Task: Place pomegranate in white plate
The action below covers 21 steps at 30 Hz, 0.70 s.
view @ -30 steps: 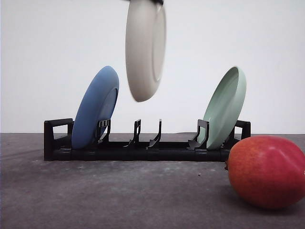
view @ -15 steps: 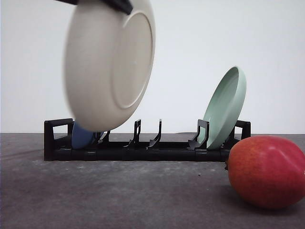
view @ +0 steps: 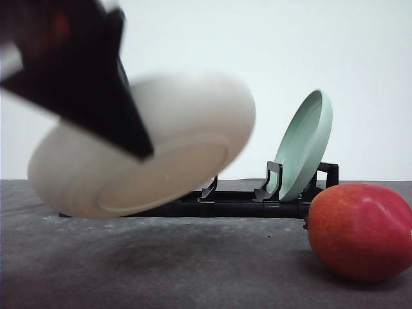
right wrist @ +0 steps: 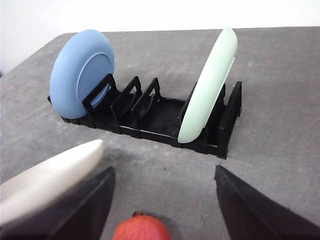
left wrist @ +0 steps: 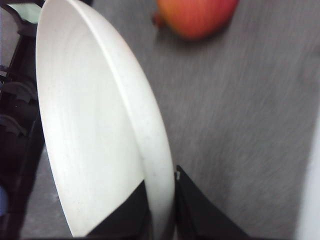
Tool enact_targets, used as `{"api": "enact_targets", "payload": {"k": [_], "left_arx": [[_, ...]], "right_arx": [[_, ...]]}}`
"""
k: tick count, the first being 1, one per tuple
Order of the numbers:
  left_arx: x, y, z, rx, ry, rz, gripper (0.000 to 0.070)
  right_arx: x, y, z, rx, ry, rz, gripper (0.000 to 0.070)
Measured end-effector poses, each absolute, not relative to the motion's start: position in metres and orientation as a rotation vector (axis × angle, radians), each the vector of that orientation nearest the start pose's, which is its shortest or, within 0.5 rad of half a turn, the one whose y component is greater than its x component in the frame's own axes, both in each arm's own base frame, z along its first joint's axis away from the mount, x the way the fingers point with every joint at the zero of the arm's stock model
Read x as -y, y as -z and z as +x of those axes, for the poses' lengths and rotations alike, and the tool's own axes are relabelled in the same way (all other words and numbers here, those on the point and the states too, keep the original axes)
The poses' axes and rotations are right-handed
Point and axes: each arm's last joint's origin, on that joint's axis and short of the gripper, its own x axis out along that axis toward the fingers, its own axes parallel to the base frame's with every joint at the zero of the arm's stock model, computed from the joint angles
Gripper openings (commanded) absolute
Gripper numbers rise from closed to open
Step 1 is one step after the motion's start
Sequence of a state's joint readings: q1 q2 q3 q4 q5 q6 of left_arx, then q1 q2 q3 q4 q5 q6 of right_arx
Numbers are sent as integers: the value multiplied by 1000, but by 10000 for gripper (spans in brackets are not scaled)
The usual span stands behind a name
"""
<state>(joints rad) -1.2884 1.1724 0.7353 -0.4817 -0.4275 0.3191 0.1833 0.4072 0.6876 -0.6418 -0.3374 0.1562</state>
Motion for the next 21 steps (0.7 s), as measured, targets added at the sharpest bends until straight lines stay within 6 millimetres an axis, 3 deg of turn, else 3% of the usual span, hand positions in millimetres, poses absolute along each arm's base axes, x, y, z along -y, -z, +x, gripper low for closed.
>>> {"api": "enact_targets", "payload": {"k": [7,14,16,18,19,21], "left_arx": [[226,-188,77,-543,884,1265,10],[236,-177,80,-532,874,1294,44],[236,-175,80,-538,877,1302,135],[236,-175,80,-541,880,1302,271],[236,-175,80,-541,881,1301,311],[236,-175,80,-545,886,1297,326]], "right_arx": [[-25,-300,82,-404,-486,179,400],[-25,-300,82,-403,-486,179,400],[-25,-300,82,-403,-486,179,400],[-25,-300,82,-403,-486,179,400],[-25,-300,82,-403,-486,179,400],[-25,-300,82,-403,-486,179,400]]}}
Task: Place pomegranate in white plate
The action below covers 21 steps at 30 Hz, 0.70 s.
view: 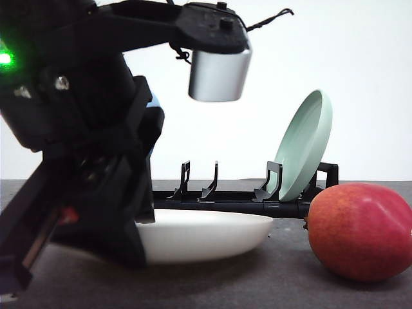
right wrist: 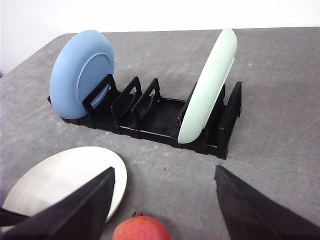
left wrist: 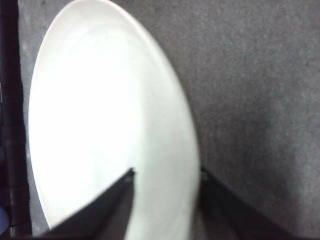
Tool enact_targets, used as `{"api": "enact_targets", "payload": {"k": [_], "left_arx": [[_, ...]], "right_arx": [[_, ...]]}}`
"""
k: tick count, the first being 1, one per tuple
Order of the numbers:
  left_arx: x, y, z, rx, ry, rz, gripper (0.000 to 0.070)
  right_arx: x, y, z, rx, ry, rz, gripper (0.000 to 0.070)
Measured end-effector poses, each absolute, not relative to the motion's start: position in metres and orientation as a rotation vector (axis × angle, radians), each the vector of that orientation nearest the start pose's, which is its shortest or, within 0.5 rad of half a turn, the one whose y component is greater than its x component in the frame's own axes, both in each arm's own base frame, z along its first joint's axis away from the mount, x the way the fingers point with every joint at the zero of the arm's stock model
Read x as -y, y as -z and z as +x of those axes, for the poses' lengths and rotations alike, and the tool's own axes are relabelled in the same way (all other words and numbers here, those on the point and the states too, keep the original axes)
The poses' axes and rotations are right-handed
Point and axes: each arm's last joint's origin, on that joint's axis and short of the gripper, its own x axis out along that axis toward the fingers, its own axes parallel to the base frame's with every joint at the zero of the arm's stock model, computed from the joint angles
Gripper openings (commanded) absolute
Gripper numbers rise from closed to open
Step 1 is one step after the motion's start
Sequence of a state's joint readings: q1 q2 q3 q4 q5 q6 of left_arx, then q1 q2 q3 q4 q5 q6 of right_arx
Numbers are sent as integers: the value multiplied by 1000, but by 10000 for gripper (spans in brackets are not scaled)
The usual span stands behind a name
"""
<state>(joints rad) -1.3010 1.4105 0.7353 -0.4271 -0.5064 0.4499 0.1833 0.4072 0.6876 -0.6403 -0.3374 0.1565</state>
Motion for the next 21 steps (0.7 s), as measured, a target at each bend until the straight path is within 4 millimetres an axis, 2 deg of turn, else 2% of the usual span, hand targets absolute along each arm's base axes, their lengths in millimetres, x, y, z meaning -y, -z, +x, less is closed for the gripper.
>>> {"api": "enact_targets", "payload": {"k": [5,8,11,17,21], "left_arx": [[234,-176,78,-638,973,1263,340],[234,-189,81,-701,1055,1154,392],[228,-209,89,-726,1080,1009,396],[197,-235,111,-822,1060,694,396],[169,-254,130,-823,963,480,395]], "right_arx": [[-25,-300,82,-403,-486,179,400],[-25,-300,82,-402,-486,179,400],[-25,-300,82,-402,-486,179,400],[-25,-300,82,-402,-486,179,400],[-25,-300,82,-402,-486,179,400]]}}
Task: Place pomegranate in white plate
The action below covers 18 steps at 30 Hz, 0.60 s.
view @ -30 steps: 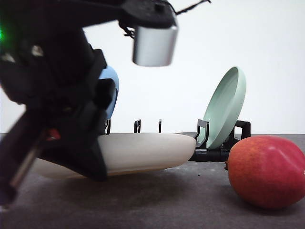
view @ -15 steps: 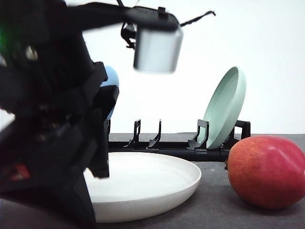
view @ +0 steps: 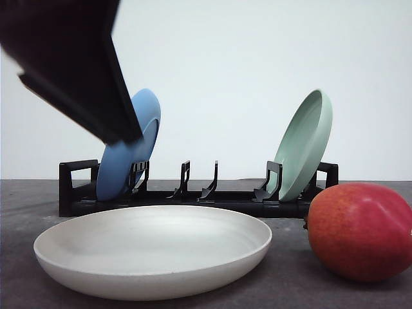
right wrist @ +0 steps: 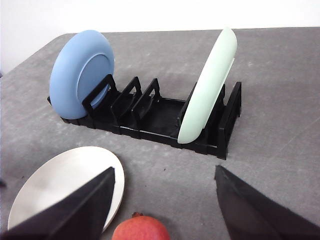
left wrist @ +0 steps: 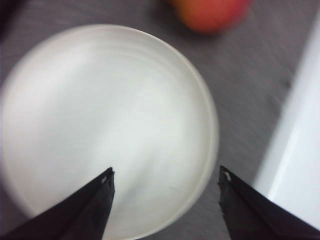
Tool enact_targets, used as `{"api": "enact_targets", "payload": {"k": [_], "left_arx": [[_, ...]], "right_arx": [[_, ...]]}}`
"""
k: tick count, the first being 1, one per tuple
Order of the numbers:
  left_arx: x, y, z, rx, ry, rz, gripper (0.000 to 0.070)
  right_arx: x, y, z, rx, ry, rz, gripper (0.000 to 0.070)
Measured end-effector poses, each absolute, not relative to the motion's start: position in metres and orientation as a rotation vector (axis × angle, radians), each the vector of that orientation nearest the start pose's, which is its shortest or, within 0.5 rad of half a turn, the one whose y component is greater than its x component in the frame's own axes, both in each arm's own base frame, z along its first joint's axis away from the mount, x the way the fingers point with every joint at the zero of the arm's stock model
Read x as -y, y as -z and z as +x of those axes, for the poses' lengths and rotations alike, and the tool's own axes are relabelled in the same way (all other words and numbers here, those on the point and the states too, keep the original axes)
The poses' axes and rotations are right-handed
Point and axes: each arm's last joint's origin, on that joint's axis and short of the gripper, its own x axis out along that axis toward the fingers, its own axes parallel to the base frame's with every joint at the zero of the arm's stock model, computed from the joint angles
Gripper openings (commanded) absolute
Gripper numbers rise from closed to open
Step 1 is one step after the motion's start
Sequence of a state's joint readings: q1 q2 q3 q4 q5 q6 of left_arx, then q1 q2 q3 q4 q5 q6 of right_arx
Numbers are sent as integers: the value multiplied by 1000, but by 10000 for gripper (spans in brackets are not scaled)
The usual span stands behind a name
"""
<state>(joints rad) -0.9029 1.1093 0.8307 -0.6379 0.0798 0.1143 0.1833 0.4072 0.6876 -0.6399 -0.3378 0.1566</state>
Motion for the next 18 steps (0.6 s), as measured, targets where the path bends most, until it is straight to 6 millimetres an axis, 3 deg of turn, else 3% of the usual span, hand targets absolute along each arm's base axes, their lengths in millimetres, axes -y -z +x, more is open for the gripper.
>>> {"api": "enact_targets", "payload": {"k": [9,18], "left_arx": [[112,-279,159,-763,711,164,395],[59,-295,157,-643,462,19,396]], "right_arx": [[-25,-300,82,-402,-486,179,400],[-25,-300,82,-402,-486,179,400]]}}
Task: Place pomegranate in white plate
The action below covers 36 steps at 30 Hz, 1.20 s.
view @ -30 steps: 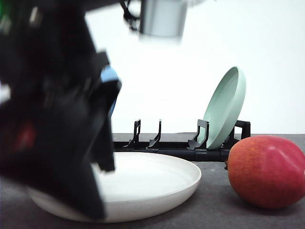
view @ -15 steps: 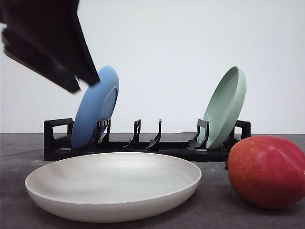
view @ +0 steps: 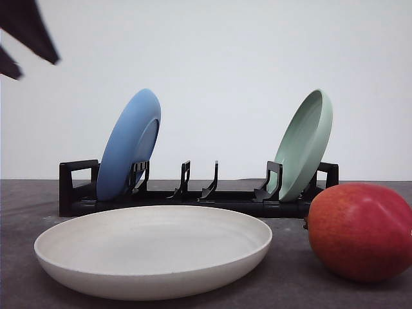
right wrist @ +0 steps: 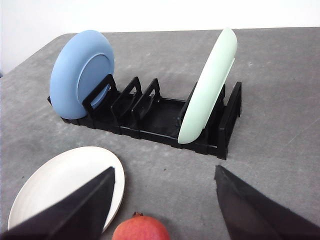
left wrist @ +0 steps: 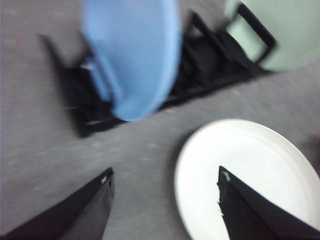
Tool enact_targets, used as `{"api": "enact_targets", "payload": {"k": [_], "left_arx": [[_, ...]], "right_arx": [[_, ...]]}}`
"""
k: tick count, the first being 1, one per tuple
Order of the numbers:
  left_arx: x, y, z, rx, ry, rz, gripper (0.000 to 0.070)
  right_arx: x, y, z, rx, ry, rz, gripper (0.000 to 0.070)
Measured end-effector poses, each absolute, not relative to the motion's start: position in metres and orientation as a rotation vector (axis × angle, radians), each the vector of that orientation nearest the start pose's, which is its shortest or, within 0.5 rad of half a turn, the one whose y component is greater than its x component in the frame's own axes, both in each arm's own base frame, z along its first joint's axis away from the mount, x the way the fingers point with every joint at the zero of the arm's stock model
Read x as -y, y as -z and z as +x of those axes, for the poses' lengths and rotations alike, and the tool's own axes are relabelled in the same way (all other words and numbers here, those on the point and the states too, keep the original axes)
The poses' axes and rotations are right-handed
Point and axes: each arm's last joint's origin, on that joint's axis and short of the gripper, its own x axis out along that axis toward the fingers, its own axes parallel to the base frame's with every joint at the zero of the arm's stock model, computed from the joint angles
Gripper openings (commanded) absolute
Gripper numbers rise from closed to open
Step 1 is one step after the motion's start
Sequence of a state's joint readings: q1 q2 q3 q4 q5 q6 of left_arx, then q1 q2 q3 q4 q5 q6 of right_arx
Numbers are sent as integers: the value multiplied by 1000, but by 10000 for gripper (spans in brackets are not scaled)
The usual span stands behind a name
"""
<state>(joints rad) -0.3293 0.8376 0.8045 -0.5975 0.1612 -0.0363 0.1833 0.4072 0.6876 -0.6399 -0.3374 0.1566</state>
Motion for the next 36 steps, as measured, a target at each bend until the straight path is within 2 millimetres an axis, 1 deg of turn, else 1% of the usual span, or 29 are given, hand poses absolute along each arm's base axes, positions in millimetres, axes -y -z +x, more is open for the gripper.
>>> {"api": "enact_targets", "payload": {"k": [5,9,15,19,23,29,34,35,36], "left_arx": [[36,-288,144,-574,356,-26,395],[26,-285,133,-513,300,-44,395],[21,-269,125,-519,270,-53,395],[21,-269,124,-512,270,-53,395],[20,-270,124,-504,271,-53,395],[20,-270,124,-504,271,-53,395],[20,-270,124,-504,271,-53,395],[20,-270,124,-504,271,-53,395],[20,-270,124,-504,271,-53,395]], "right_arx": [[-25,-300,82,-402,-487,180,400],[-25,-300,82,-408,-491,182,400],[-27,-295,79,-481,-557,239,400],[-29,-289,79,-597,-565,298,400],[-34,-284,86,-749,-520,314,400],[-48,-279,103,-877,-473,239,412],[-68,-267,116,-972,-487,138,434],[-73,-265,119,-984,-492,114,442],[-79,-263,122,-987,-501,88,477]]}}
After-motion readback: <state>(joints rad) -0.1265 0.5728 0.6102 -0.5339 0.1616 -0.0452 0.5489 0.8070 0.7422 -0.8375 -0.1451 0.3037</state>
